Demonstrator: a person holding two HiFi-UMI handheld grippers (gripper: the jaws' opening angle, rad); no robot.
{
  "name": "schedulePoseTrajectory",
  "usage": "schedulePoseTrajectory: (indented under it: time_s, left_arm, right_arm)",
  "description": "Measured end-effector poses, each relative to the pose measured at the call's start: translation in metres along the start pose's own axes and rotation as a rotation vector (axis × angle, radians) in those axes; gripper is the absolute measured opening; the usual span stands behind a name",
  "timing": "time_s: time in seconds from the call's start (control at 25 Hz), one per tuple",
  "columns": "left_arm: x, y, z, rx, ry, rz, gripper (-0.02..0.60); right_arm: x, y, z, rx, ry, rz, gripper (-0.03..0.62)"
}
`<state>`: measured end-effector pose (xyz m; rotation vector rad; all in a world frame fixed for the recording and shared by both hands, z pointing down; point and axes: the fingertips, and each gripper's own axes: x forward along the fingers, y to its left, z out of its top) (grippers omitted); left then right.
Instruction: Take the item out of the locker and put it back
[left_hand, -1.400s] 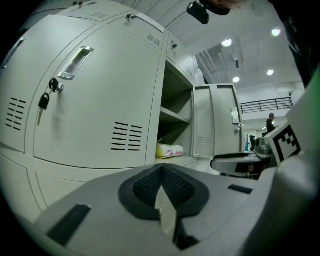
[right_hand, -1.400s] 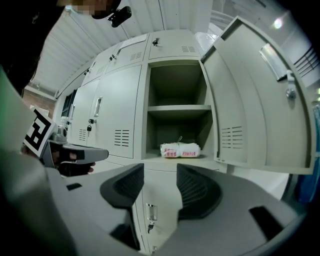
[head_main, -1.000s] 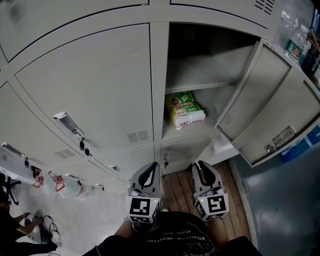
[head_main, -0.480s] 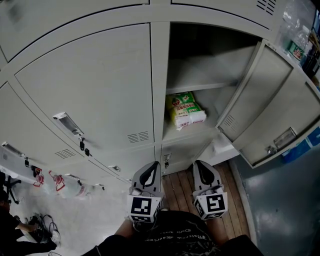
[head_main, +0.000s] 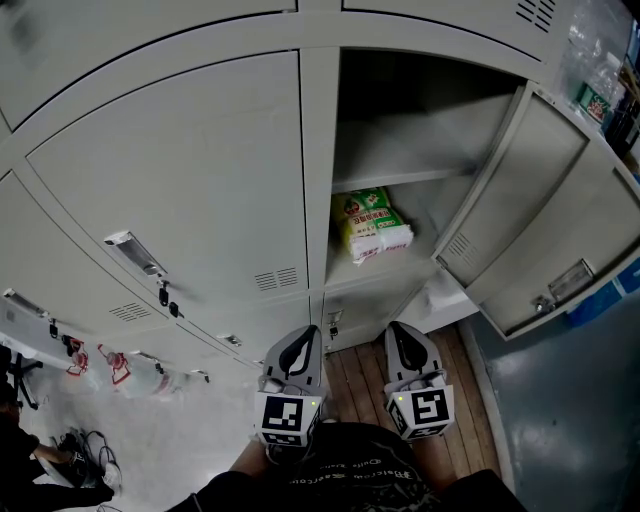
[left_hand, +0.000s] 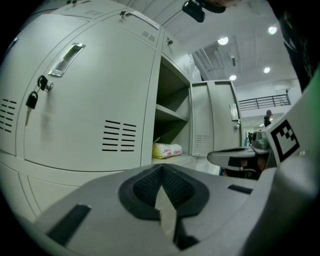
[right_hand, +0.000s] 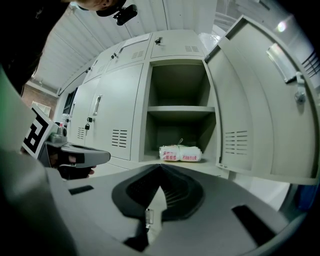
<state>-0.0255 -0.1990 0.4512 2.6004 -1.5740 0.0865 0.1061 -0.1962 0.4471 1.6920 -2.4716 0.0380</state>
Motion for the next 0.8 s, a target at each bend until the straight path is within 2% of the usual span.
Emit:
schedulePoseTrajectory:
  time_s: [0.8]
  left_arm:
    - [0.0026, 0.0003, -0.0031, 0.007, 0.011, -0.002, 0.005]
  right_arm:
    - [0.0043, -0.0005, 0.0004, -0.026, 0.010, -0.015, 0.002]
